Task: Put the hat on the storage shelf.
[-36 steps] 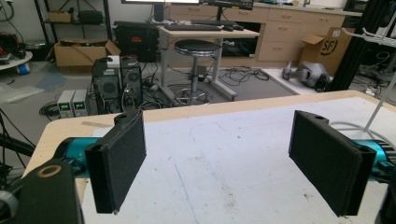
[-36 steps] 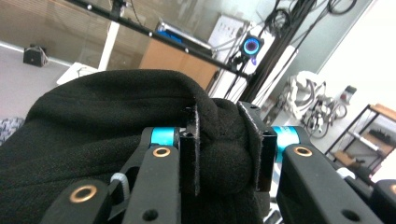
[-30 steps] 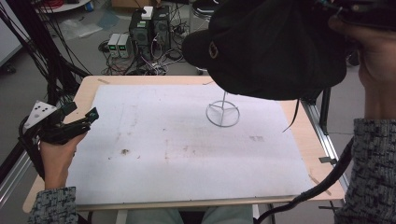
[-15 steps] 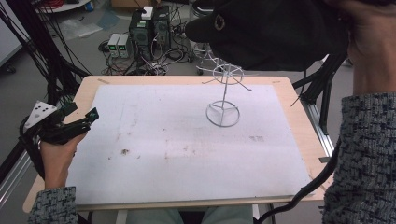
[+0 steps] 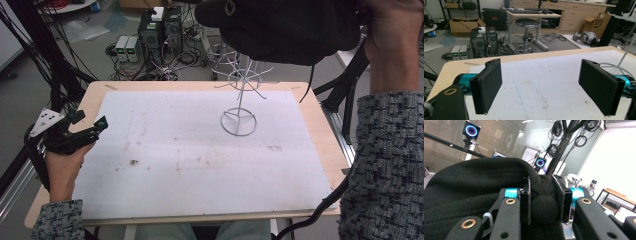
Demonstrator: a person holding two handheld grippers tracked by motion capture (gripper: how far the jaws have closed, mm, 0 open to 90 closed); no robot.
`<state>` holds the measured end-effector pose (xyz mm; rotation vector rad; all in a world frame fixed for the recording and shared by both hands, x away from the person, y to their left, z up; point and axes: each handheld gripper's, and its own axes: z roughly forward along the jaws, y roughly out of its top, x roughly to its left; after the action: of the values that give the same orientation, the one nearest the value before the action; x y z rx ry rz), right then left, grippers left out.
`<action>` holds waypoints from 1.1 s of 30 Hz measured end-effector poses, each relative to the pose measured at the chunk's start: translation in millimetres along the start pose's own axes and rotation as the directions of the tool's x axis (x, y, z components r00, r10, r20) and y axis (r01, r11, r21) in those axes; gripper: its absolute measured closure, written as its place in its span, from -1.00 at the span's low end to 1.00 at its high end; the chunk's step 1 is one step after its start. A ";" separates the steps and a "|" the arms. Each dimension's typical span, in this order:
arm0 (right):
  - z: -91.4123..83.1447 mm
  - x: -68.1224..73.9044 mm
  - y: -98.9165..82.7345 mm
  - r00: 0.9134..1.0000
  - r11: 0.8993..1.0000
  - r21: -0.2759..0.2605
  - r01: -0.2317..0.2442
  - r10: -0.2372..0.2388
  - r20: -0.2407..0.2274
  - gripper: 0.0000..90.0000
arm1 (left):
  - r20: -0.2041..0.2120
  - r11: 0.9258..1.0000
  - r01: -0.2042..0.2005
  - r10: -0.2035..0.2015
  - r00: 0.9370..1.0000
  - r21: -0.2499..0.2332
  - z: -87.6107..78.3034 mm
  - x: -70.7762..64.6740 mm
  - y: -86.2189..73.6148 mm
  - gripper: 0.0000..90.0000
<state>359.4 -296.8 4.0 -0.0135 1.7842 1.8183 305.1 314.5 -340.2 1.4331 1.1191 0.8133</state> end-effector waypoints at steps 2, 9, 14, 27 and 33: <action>1.8 -3.2 -7.5 1.000 1.000 -0.002 -0.002 0.002 0.001 0.58 | 0.000 1.000 0.002 -0.002 1.000 0.001 -0.1 0.6 -0.2 -0.58; 1.7 -7.5 -41.3 0.999 0.999 -0.030 -0.034 0.033 -0.011 0.57 | -0.003 1.000 0.003 -0.003 1.000 0.002 -0.5 1.3 -0.4 -0.58; 1.0 -6.9 -62.0 0.998 0.999 -0.007 -0.053 0.052 -0.026 0.57 | 0.000 1.000 0.000 0.000 1.000 0.003 0.5 0.1 -0.3 -0.57; 0.0 5.3 -103.6 0.996 0.984 0.159 -0.079 0.084 -0.021 0.56 | 0.001 1.000 -0.005 0.005 1.000 0.008 1.5 -1.3 -0.5 -0.57; 2.1 12.7 -119.3 0.996 0.969 0.233 -0.082 0.089 -0.021 0.56 | 0.003 1.000 -0.003 0.003 1.000 0.010 2.2 -1.7 -1.0 -0.57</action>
<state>398.1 -298.0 -109.6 0.1292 2.0376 1.6634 306.4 312.2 -341.4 1.4447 1.1201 0.8086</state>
